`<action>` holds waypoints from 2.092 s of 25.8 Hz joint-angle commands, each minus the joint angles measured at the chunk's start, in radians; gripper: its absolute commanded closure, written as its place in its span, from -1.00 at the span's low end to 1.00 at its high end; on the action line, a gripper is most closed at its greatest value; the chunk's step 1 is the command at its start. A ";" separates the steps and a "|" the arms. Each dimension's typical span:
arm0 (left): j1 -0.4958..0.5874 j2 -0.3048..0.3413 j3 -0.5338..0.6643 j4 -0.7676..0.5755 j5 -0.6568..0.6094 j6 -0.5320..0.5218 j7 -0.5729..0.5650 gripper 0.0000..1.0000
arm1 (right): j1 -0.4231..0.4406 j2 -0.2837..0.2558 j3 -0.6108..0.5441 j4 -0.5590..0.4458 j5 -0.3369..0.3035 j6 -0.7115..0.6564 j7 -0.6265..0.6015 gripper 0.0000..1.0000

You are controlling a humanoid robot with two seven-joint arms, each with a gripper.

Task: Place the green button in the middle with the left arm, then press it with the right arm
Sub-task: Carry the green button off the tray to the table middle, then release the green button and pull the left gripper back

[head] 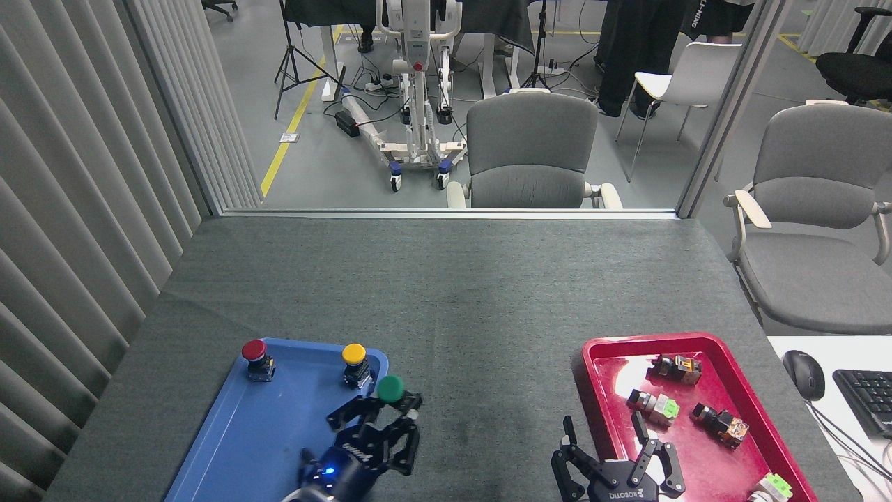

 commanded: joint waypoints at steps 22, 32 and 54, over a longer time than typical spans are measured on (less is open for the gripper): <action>-0.082 -0.142 -0.269 0.332 -0.005 0.289 0.135 -1.00 | 0.068 -0.054 0.000 0.006 -0.070 -0.012 -0.039 -1.00; 0.254 0.022 0.005 -0.286 -0.009 0.296 0.130 -1.00 | 0.052 -0.042 0.038 0.025 -0.088 -0.004 -0.030 -1.00; 0.340 0.007 0.284 -0.355 -0.177 0.335 -0.023 -1.00 | -0.196 0.030 0.300 0.393 -0.090 -0.057 -0.034 -1.00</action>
